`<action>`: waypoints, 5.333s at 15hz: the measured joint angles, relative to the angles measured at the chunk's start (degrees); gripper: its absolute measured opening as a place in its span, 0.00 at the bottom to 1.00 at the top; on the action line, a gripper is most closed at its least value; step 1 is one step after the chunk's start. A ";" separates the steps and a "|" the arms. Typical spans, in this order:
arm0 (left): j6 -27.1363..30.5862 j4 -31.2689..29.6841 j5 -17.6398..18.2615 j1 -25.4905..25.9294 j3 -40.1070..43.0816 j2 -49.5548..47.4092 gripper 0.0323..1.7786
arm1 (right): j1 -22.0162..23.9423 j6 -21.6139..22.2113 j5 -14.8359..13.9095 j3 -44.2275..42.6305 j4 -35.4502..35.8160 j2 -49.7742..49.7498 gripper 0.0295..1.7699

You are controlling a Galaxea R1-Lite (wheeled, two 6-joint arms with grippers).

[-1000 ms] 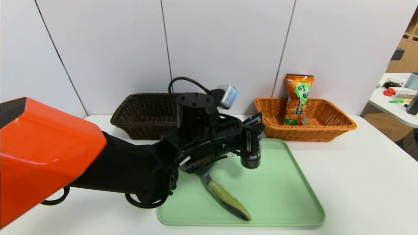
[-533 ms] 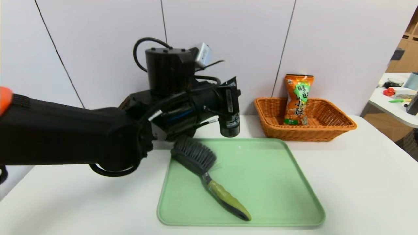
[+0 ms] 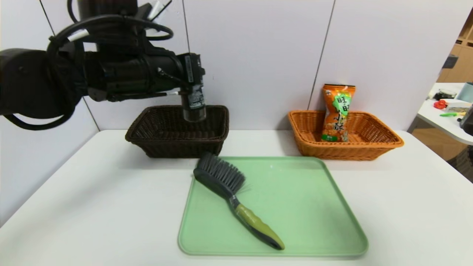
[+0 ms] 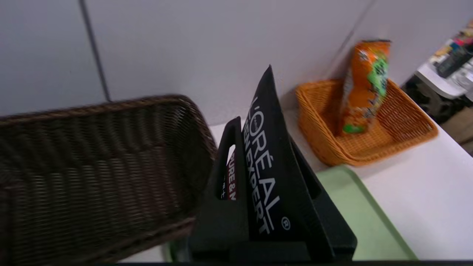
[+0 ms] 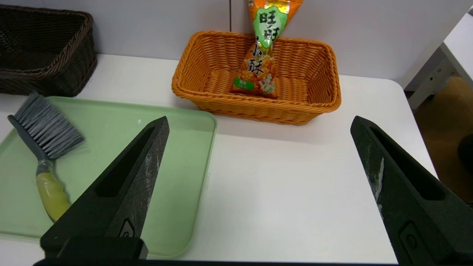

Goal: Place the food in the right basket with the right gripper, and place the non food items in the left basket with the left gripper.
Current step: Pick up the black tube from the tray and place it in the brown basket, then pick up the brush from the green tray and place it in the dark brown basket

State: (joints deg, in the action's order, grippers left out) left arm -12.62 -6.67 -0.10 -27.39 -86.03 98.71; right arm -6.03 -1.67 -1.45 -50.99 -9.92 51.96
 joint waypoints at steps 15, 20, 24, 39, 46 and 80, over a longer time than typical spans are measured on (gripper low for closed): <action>3.28 0.17 0.15 15.04 -10.91 15.52 0.13 | -0.07 0.05 0.40 0.41 -0.02 0.16 0.96; 3.11 0.50 0.12 16.62 -16.25 21.41 0.30 | -0.05 0.02 0.51 0.45 -0.02 0.33 0.96; 3.12 0.23 0.10 16.63 -17.62 23.21 0.57 | 0.06 0.27 1.52 0.45 -0.10 0.52 0.96; 3.50 34.30 0.40 0.00 -7.63 -4.30 0.90 | 0.09 1.18 2.30 4.13 0.23 0.30 0.96; -14.99 40.20 -15.77 -10.51 -7.39 -5.07 0.93 | -0.09 2.41 2.38 6.12 0.09 -1.08 0.96; -42.86 47.74 -19.19 -22.64 -14.87 22.87 0.95 | 0.48 5.44 0.93 10.18 -15.37 -7.08 0.96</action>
State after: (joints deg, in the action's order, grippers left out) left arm -55.48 41.07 -19.29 -50.03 -100.90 121.58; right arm -5.56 3.77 -0.52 -40.81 -25.30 44.87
